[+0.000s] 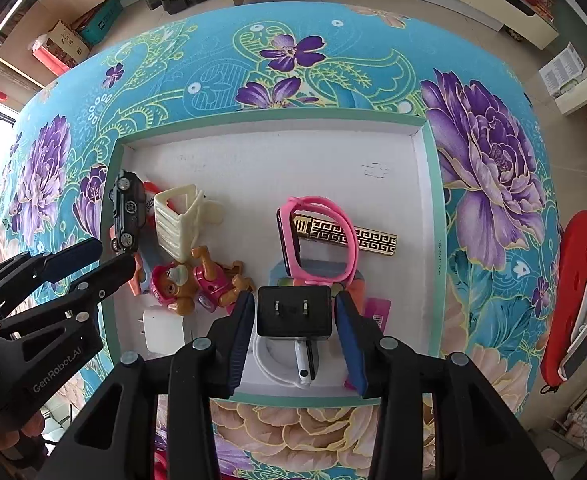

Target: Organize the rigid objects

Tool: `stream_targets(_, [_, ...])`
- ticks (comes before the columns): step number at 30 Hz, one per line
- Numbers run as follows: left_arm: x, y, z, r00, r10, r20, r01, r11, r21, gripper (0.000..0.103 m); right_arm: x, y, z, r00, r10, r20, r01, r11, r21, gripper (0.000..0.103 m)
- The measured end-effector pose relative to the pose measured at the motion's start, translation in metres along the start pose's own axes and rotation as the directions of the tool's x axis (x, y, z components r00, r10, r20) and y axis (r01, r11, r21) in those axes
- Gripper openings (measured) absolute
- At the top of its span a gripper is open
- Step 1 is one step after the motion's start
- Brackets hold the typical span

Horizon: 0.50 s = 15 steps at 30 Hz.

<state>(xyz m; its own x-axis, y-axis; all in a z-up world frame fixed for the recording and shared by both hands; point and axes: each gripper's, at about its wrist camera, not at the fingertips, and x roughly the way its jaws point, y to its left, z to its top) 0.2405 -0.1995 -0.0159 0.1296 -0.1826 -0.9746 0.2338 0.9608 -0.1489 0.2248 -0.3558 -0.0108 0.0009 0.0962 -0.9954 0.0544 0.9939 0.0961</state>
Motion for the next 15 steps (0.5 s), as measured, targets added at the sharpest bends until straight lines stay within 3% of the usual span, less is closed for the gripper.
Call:
stream_targets(2, [-0.007,0.004,-0.004,1.0,0.004,0.012,-0.004,1.0,-0.011,0.054,-0.006,0.002,-0.002,1.0,0.002,0.012,-0.002,1.0,-0.003,0.052])
stream_targets(4, [-0.014,0.01,-0.008,1.0,0.011,0.024,-0.01,0.999,-0.032,0.063,-0.011,0.005,-0.005,1.0,0.007,0.027,-0.007,1.0,-0.004,0.052])
stream_targets(6, [-0.02,0.016,-0.013,0.999,0.027,0.028,-0.026,0.999,-0.044,0.064,-0.015,0.008,-0.009,0.999,0.01,0.041,-0.01,1.0,-0.006,0.054])
stream_targets(8, [-0.024,0.022,-0.018,0.998,0.045,0.034,-0.043,0.997,-0.058,0.071,-0.018,0.012,-0.013,0.998,0.006,0.055,-0.005,1.0,-0.006,0.071])
stream_targets(11, [-0.028,0.034,-0.027,0.997,0.057,0.046,-0.053,0.995,-0.085,0.083,-0.021,0.018,-0.021,0.997,0.011,0.073,-0.01,1.0,-0.008,0.08])
stream_targets(15, [-0.033,0.045,-0.041,0.995,0.073,0.062,-0.065,0.991,-0.118,0.101,-0.022,0.025,-0.031,0.996,0.005,0.089,-0.004,1.0,-0.012,0.082])
